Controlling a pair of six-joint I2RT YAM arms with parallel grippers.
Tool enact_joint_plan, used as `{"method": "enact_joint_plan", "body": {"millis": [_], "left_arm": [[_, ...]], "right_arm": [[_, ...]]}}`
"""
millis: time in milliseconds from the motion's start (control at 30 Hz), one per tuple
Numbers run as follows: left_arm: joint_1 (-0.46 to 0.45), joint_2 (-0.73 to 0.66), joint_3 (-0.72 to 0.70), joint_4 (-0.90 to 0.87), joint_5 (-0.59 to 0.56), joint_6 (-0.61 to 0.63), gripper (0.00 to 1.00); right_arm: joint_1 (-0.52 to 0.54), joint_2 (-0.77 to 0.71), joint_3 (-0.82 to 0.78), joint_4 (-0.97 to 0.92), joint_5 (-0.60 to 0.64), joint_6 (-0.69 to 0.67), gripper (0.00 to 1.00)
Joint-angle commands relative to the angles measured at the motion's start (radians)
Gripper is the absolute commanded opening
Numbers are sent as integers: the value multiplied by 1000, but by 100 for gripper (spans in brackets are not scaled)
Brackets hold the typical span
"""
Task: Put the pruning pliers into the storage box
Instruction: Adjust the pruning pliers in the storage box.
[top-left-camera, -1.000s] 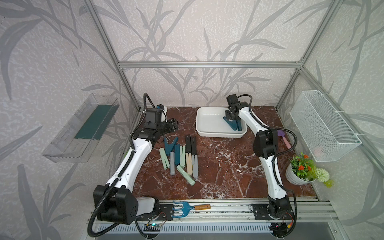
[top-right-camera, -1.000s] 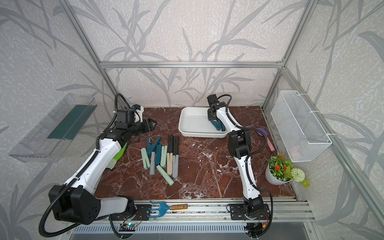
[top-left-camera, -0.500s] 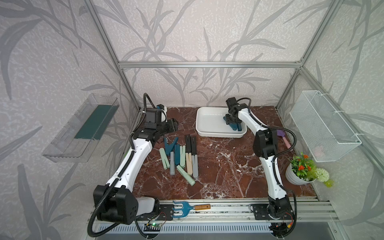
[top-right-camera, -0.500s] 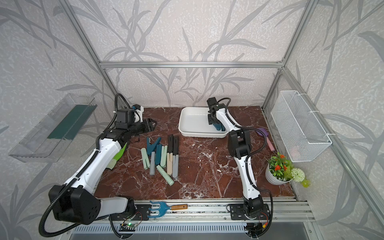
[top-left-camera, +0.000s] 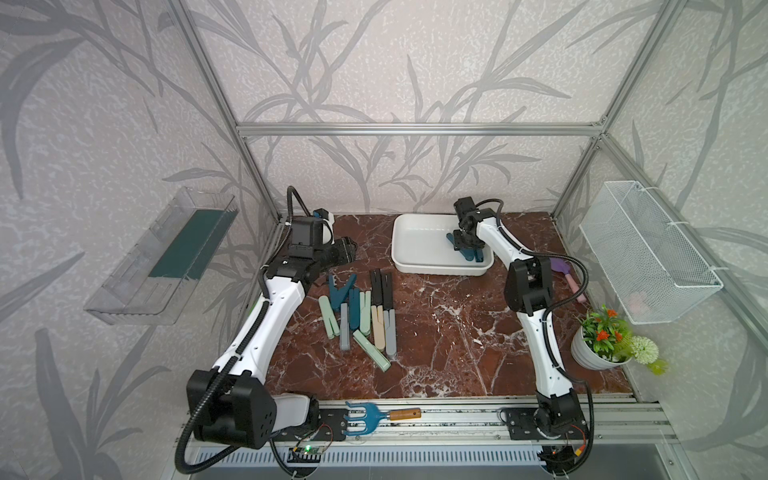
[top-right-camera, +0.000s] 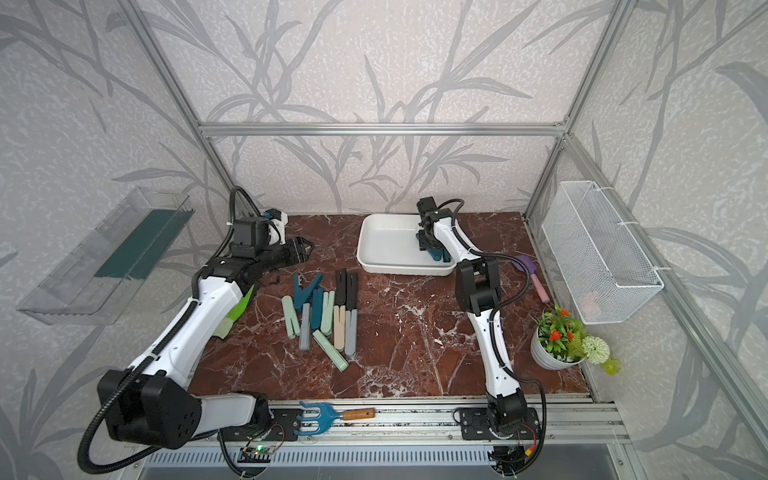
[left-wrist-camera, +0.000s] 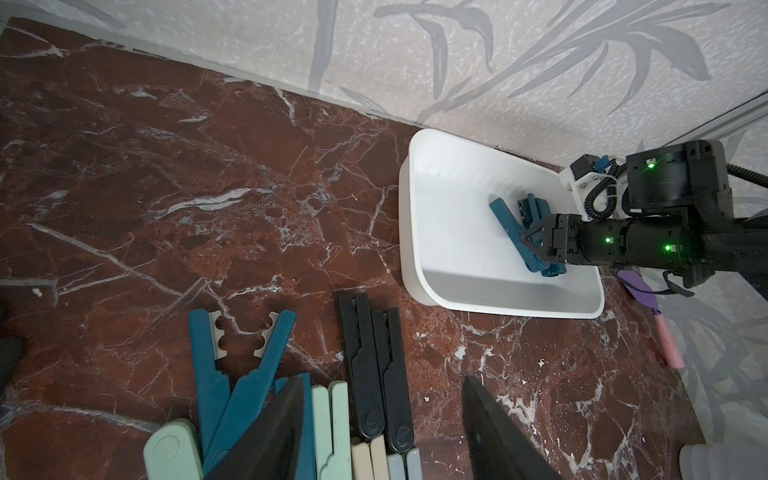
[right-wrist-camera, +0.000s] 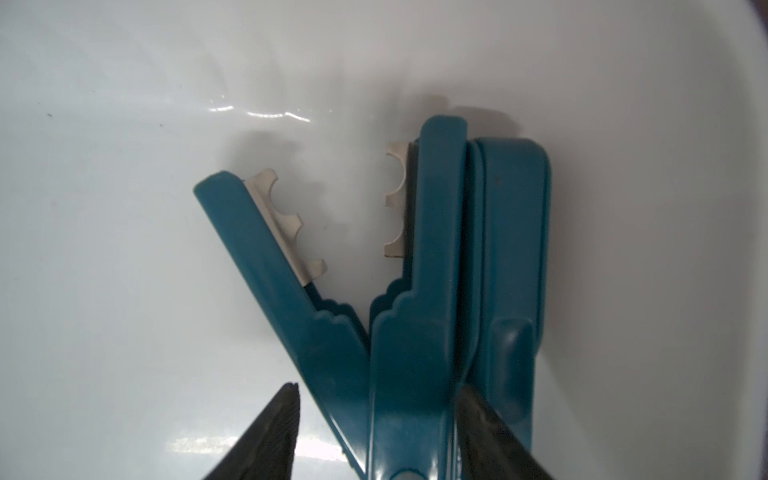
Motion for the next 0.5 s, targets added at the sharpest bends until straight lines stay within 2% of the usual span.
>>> {"method": "enact_joint_plan", "body": {"millis": [0, 433, 467], "left_arm": [[-1, -3, 11, -5, -4, 5, 61], [0, -5, 11, -7, -6, 6, 61], [0, -7, 9, -7, -8, 6, 61]], "right_arm": [[-4, 49, 48, -37, -28, 22, 61], [-5, 116, 119, -8, 1, 14, 54], [-5, 125, 134, -8, 2, 10, 51]]}}
